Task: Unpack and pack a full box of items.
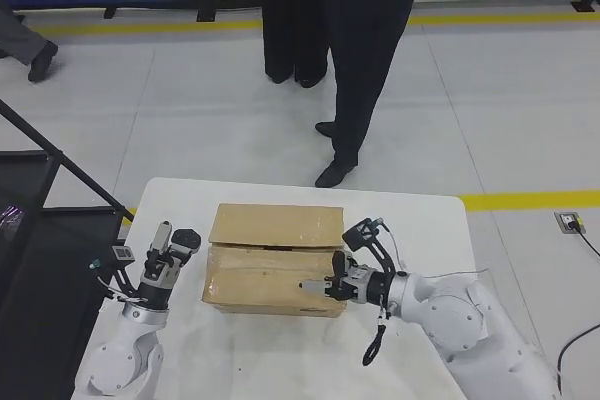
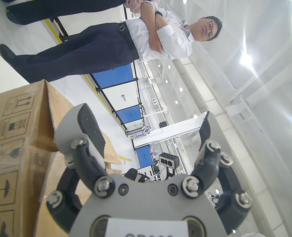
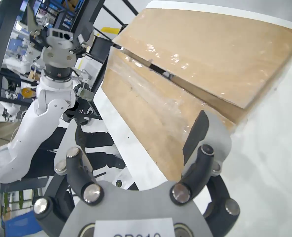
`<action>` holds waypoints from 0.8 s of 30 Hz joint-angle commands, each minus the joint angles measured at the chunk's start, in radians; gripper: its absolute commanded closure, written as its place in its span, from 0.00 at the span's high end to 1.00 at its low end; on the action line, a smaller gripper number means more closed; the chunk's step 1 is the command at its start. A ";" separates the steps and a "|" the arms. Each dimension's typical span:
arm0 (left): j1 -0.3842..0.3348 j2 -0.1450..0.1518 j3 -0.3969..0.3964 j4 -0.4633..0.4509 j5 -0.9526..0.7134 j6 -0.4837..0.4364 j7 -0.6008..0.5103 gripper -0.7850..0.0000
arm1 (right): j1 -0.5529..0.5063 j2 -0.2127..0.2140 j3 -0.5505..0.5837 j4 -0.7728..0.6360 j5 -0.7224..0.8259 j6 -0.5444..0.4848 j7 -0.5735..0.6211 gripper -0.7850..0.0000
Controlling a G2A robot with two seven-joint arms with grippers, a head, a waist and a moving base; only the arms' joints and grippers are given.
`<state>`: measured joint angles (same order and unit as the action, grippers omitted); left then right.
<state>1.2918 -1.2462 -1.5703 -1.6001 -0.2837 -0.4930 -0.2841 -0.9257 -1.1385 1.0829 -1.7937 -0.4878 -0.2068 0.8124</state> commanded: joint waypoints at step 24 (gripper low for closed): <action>0.013 -0.002 0.003 -0.012 0.026 0.007 0.007 1.00 | -0.011 0.002 -0.181 -0.153 -0.963 -0.053 -0.064 0.95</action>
<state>1.3036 -1.2479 -1.5678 -1.6103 -0.2589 -0.4866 -0.2768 -0.9434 -1.1343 0.9136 -1.9503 -1.4081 -0.2560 0.7426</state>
